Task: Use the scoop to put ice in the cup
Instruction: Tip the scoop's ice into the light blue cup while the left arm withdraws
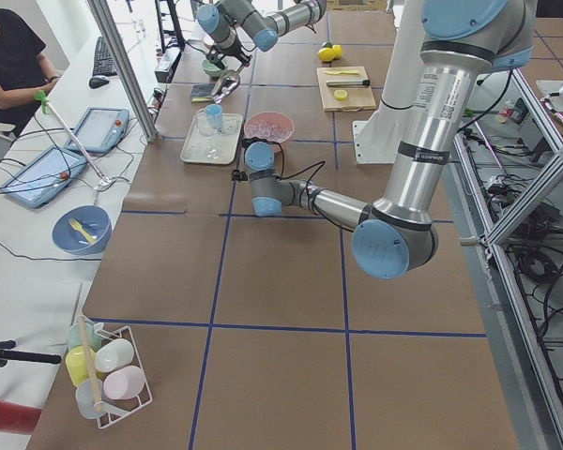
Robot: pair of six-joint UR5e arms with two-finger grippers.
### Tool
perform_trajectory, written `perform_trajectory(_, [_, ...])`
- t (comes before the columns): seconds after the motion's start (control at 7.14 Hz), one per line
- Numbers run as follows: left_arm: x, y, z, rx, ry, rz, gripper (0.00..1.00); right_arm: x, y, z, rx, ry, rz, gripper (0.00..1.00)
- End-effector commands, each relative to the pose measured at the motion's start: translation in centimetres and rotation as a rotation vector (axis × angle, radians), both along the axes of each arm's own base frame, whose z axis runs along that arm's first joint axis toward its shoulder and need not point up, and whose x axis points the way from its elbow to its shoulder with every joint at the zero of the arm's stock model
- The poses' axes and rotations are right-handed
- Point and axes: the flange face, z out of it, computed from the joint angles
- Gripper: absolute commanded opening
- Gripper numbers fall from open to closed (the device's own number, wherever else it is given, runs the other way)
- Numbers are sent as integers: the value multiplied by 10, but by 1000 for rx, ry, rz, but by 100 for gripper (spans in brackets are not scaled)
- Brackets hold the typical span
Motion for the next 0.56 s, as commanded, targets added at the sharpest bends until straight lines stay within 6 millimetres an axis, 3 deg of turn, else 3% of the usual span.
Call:
perform_trajectory(0.0, [1,1,0,1,2,2,100,8,0,-5,13,49,-51,0])
perform_trajectory(0.42, [0,0,0,-1,0,2,100,8,0,-7,23,38,-86,0])
